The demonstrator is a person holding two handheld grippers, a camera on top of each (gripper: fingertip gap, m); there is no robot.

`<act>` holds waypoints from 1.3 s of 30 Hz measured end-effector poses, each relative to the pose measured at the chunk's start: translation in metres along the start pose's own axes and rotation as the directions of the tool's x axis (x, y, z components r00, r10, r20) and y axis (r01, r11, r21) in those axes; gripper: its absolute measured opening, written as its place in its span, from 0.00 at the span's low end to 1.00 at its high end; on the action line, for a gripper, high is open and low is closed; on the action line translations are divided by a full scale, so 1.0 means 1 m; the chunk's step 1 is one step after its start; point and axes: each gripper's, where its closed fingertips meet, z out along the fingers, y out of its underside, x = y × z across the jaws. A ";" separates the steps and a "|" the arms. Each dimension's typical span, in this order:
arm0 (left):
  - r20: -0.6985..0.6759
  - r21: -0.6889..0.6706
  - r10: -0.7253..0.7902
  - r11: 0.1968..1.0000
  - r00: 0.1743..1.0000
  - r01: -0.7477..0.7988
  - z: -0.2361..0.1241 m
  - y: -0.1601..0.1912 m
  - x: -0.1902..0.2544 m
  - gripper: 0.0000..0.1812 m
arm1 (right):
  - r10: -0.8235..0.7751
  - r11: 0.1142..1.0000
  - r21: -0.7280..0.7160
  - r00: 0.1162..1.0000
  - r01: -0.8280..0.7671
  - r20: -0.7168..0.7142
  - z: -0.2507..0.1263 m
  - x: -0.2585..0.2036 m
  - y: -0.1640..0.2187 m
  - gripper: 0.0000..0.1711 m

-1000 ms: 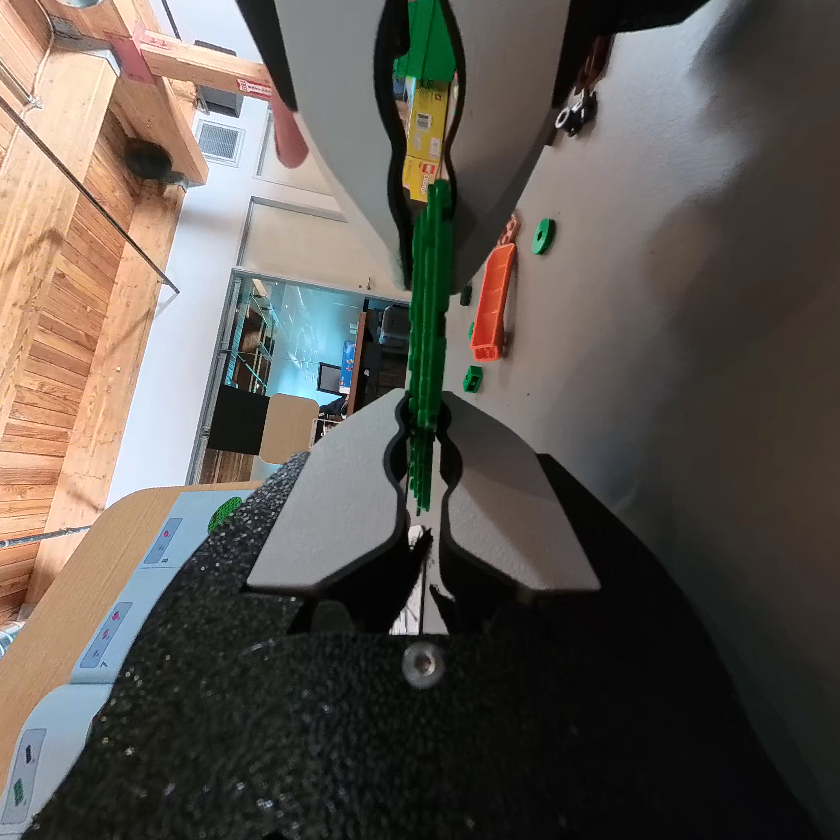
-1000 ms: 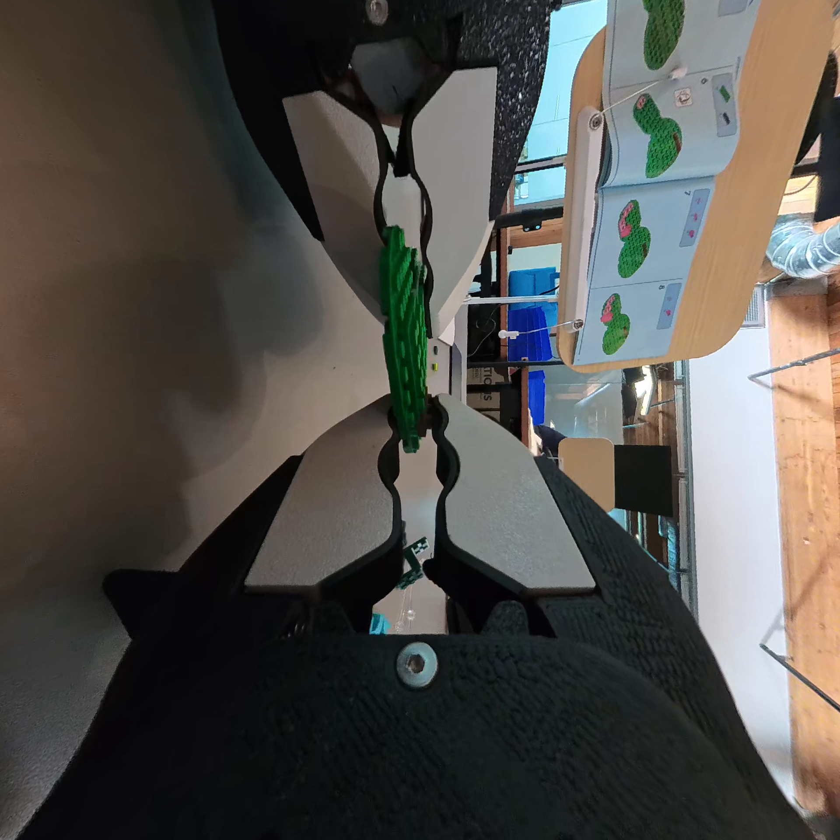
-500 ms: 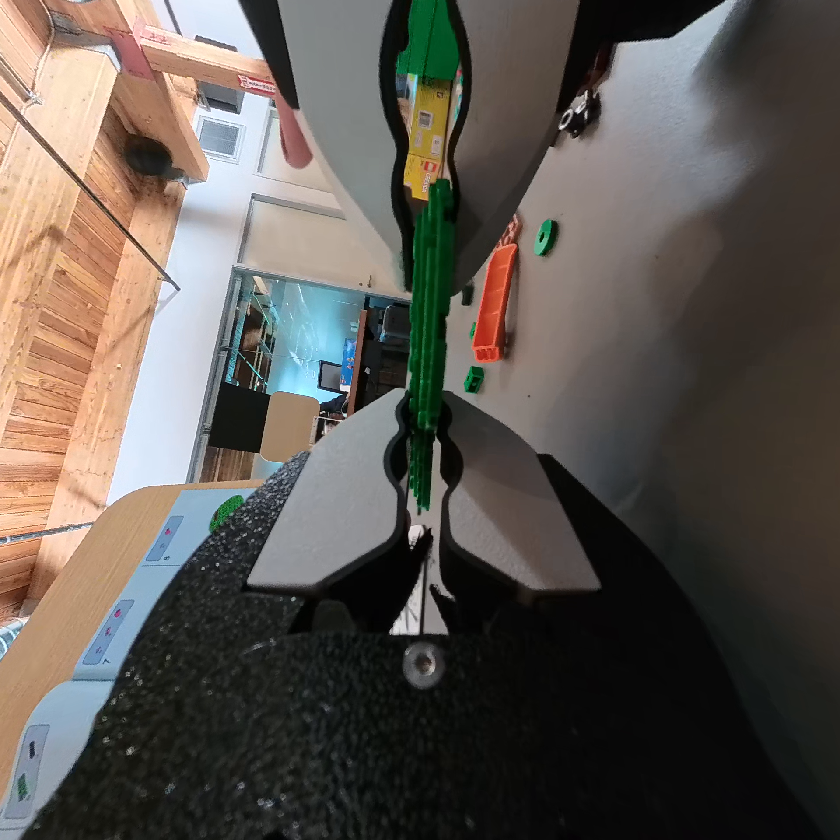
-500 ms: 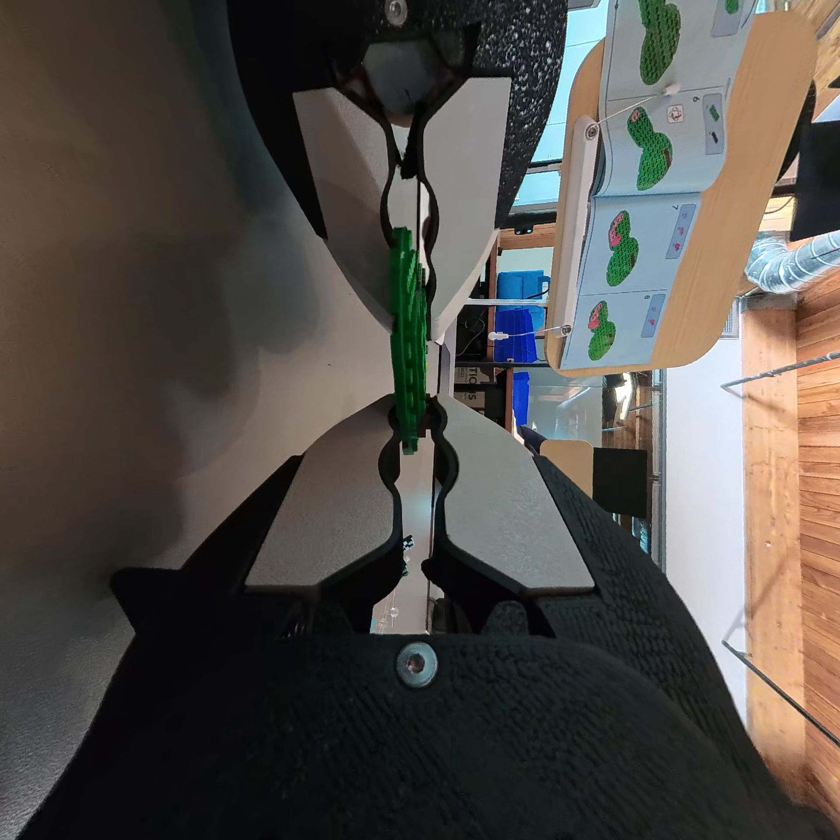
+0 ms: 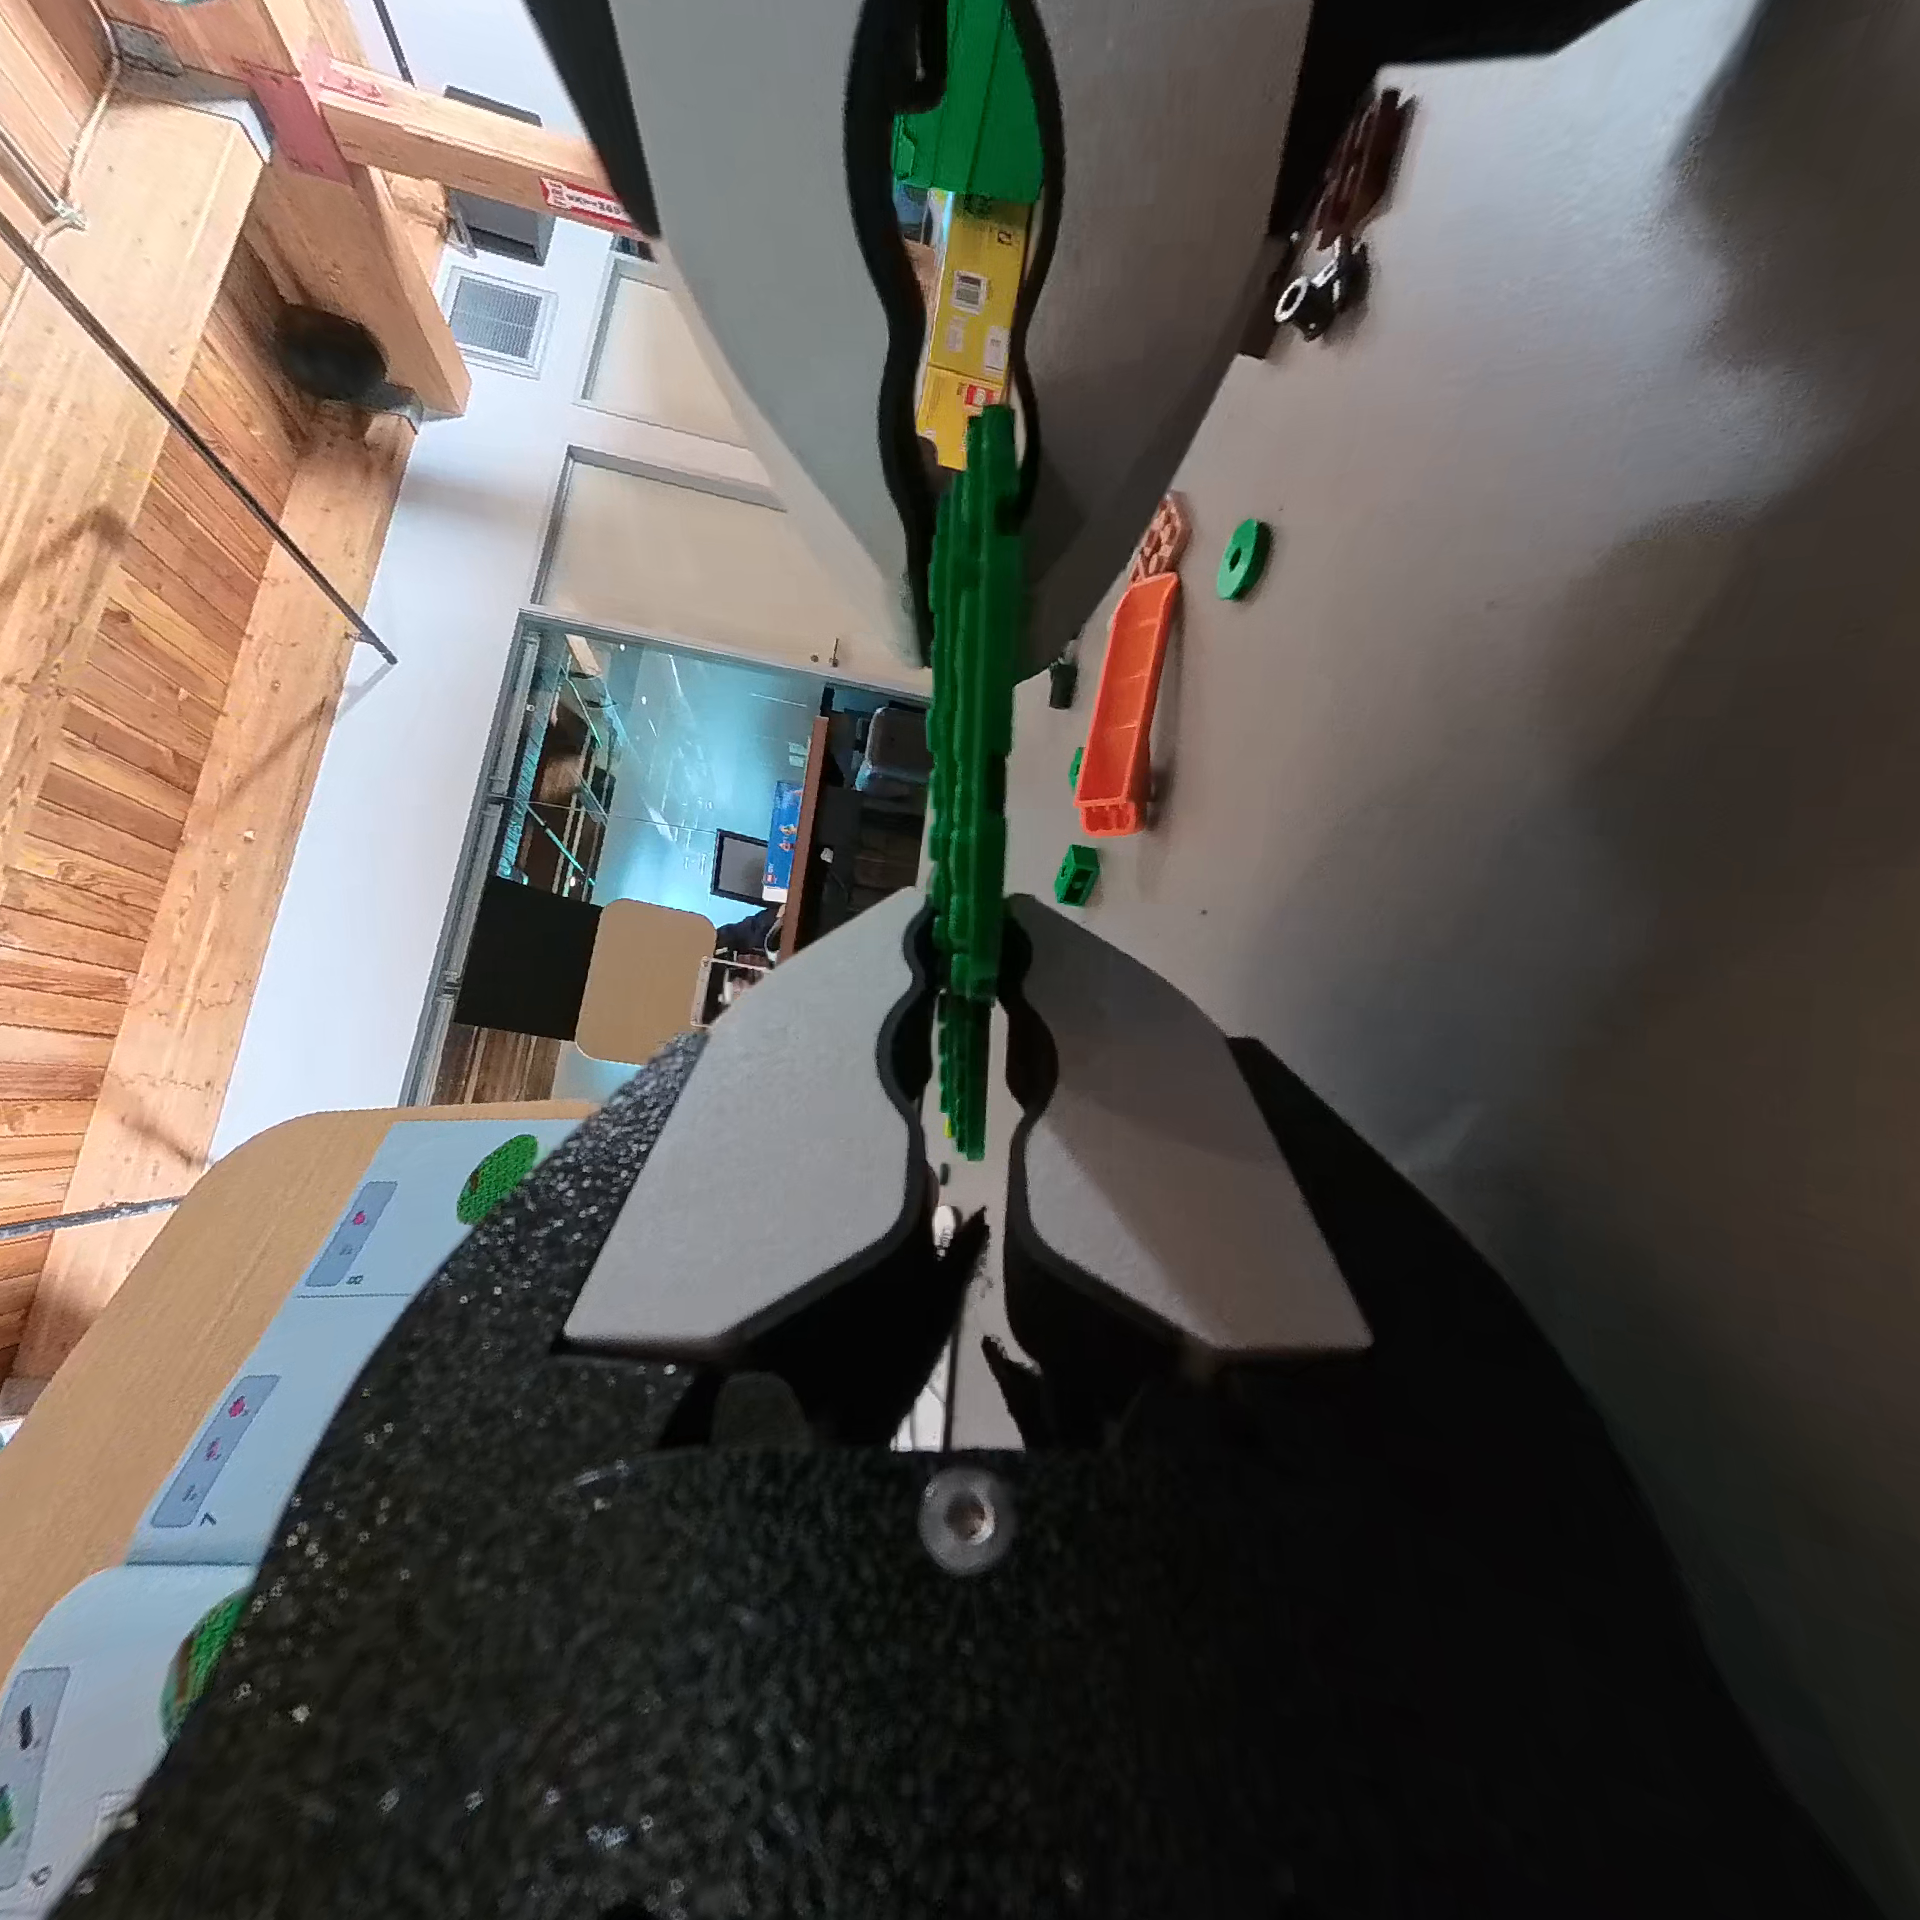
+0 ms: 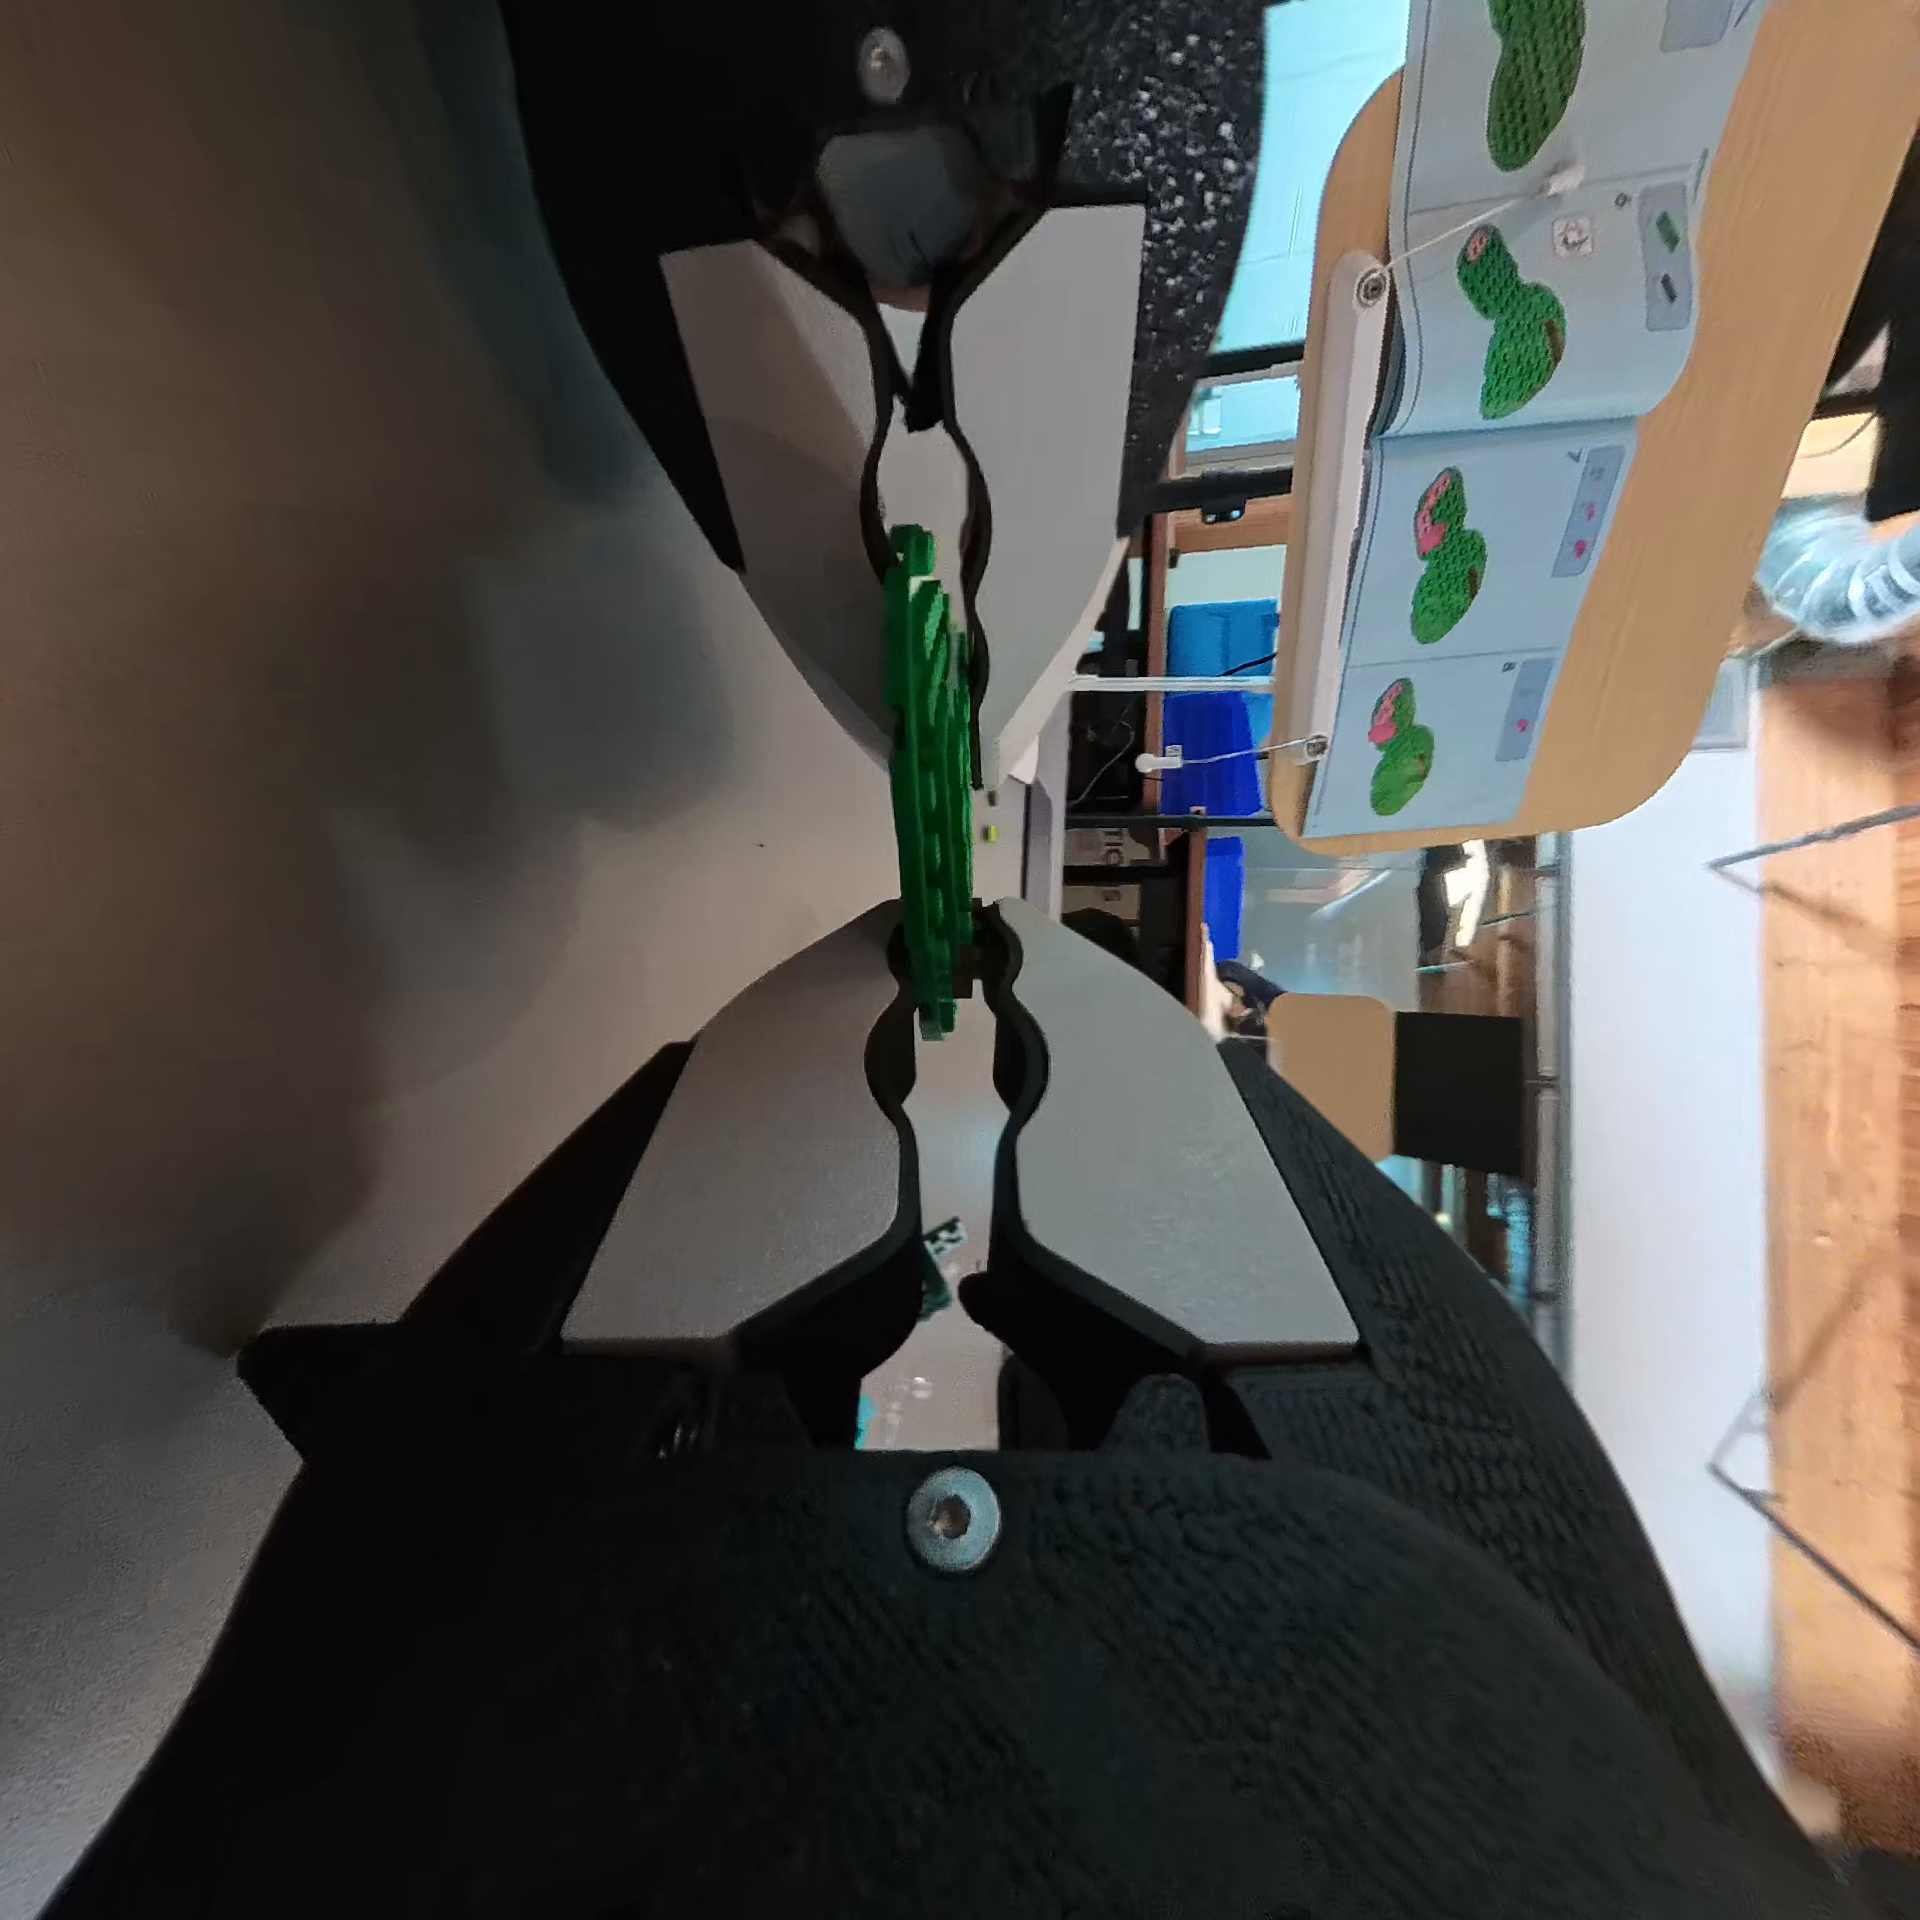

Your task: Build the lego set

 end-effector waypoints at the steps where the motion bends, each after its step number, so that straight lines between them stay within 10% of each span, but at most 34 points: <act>1: 0.001 0.001 -0.007 1.000 1.000 0.007 0.000 0.000 0.000 0.05 | 0.036 0.999 0.007 0.999 -0.036 0.002 0.000 0.000 0.000 0.05; 39: -0.020 0.093 0.058 0.994 0.998 -0.056 -0.004 -0.011 0.006 0.05 | 0.204 0.960 0.151 0.959 -0.236 0.199 -0.013 -0.015 -0.006 0.16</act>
